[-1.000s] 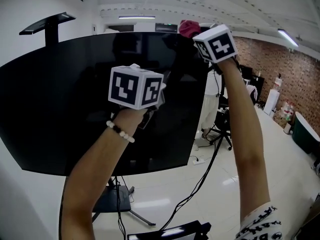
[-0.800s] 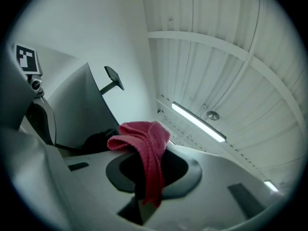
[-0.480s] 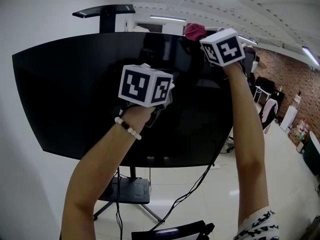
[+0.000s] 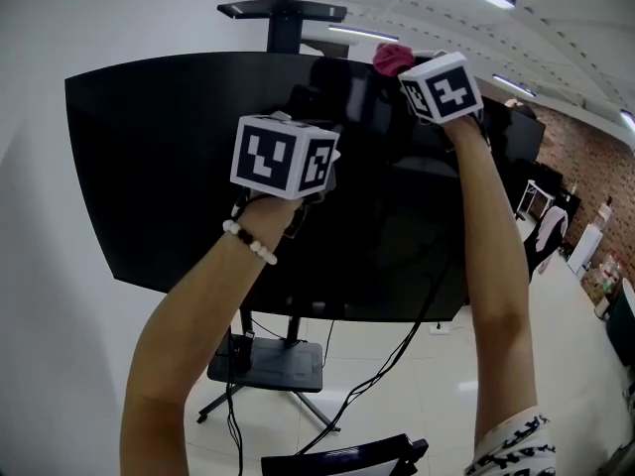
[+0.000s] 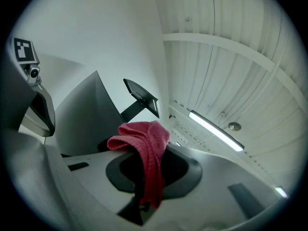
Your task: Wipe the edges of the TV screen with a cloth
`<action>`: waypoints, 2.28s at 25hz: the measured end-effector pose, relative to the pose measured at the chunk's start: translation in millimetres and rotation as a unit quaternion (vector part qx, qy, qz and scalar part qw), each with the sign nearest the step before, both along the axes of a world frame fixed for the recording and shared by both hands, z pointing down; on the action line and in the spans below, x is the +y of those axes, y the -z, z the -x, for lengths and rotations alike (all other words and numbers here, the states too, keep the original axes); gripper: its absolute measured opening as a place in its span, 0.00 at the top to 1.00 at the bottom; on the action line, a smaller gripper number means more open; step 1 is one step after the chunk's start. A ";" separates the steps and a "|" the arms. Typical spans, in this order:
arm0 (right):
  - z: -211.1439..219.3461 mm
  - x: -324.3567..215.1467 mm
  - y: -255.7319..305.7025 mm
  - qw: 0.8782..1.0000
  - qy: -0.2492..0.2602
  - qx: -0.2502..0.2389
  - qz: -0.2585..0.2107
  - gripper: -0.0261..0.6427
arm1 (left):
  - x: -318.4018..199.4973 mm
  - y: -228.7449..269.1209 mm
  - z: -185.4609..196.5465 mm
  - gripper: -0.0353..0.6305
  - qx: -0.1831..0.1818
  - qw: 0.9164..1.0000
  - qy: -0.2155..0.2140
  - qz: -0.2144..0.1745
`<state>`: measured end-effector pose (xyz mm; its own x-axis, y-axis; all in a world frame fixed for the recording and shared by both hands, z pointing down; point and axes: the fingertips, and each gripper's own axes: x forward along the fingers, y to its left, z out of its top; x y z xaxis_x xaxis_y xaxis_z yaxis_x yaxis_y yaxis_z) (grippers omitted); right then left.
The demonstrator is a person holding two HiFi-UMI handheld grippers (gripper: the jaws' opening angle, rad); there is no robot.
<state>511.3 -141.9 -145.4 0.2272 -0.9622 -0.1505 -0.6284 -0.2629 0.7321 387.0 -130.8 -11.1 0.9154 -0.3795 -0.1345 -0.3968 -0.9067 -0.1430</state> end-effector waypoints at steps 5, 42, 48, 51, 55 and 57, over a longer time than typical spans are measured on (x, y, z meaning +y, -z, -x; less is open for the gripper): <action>45.4 -21.0 -2.8 1.000 0.018 0.002 0.005 0.85 | -15.9 -6.4 38.0 0.95 -0.001 1.000 0.015 0.002; 365.8 -215.8 -16.4 0.986 0.115 0.092 0.074 0.85 | -191.4 -16.8 280.3 0.95 0.008 0.993 0.119 -0.013; 451.0 -271.8 -18.3 0.984 0.126 0.099 0.075 0.85 | -237.8 -34.9 358.9 0.95 0.012 0.991 0.131 0.005; 490.5 -295.8 -20.2 0.983 0.133 0.102 0.071 0.85 | -255.3 -37.4 394.3 0.95 0.013 0.990 0.140 0.008; 534.8 -327.9 -21.9 0.982 0.134 0.114 0.074 0.85 | -275.8 -43.7 437.2 0.95 0.012 0.988 0.156 0.012; 556.5 -340.6 -23.6 0.981 0.135 0.115 0.078 0.85 | -285.8 -48.2 461.7 0.95 0.013 0.986 0.165 0.014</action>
